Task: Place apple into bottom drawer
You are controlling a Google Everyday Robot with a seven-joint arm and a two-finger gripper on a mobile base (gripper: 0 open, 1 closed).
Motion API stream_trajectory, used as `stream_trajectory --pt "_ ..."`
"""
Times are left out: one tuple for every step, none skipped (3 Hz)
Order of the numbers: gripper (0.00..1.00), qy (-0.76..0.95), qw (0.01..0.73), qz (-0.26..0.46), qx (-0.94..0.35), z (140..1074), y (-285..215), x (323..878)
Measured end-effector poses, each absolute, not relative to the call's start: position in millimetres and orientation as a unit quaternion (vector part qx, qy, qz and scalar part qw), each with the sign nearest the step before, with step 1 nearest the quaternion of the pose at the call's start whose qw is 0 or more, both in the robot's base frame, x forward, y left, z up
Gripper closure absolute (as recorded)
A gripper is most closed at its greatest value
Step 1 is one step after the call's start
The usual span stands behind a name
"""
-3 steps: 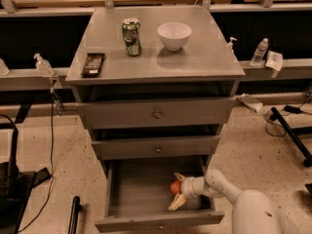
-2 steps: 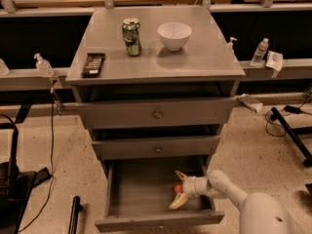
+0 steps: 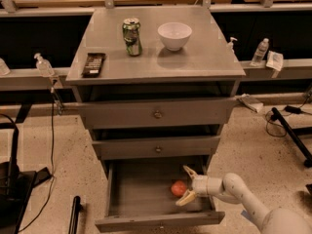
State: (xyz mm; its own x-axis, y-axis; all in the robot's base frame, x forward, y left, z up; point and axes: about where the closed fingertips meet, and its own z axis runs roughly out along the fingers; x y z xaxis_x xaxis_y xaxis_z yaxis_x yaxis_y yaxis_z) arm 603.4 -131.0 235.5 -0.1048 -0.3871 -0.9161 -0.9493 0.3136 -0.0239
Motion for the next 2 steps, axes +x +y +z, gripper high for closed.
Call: stream_trajectory --pt "0.0 0.675 0.481 0.328 -0.452 249.2 -166.1 596.5" --pt "0.0 0.674 0.486 0.332 -0.447 252.5 -172.0 595.9"
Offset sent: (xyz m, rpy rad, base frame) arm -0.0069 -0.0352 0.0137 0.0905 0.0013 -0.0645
